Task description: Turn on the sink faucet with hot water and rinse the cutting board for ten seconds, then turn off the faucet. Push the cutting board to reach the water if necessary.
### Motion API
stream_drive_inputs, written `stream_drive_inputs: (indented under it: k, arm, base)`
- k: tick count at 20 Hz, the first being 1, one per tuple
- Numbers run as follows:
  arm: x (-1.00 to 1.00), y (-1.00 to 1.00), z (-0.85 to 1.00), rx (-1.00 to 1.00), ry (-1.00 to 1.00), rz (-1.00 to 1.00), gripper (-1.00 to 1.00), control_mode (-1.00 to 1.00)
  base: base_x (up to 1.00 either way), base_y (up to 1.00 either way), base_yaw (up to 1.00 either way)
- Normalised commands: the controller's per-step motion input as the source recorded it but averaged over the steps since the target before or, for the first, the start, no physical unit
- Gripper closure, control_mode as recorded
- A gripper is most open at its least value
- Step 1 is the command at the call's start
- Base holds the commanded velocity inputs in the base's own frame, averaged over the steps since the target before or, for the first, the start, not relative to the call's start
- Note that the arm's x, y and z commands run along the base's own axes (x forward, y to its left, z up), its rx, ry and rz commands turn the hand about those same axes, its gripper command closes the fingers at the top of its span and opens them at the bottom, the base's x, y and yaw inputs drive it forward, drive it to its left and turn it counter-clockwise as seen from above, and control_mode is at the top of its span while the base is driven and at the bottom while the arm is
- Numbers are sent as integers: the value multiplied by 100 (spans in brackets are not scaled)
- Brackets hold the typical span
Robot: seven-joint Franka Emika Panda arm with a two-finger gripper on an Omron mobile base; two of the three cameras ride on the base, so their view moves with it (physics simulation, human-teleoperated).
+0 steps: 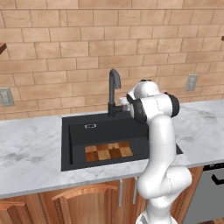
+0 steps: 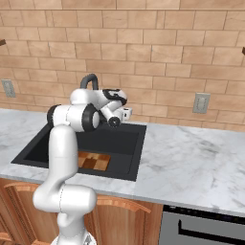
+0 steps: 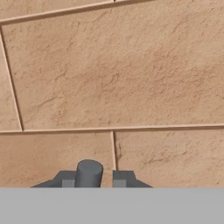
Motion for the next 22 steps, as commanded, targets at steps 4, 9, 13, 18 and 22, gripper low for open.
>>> stream_drive_inputs:
  k: [4, 9, 13, 18, 22]
  arm:
    - [0, -39, 0, 0, 0, 0, 100, -100]
    - [0, -34, 0, 0, 0, 0, 100, -100]
    - [0, -26, 0, 0, 0, 0, 100, -100]
    - [0, -16, 0, 0, 0, 0, 100, -100]
    - [-7, -15, 0, 0, 1, 0, 100, -100]
  base:
    - [0, 0, 0]
    - [0, 0, 0]
    - [0, 0, 0]
    - [0, 0, 0]
    - [0, 0, 0]
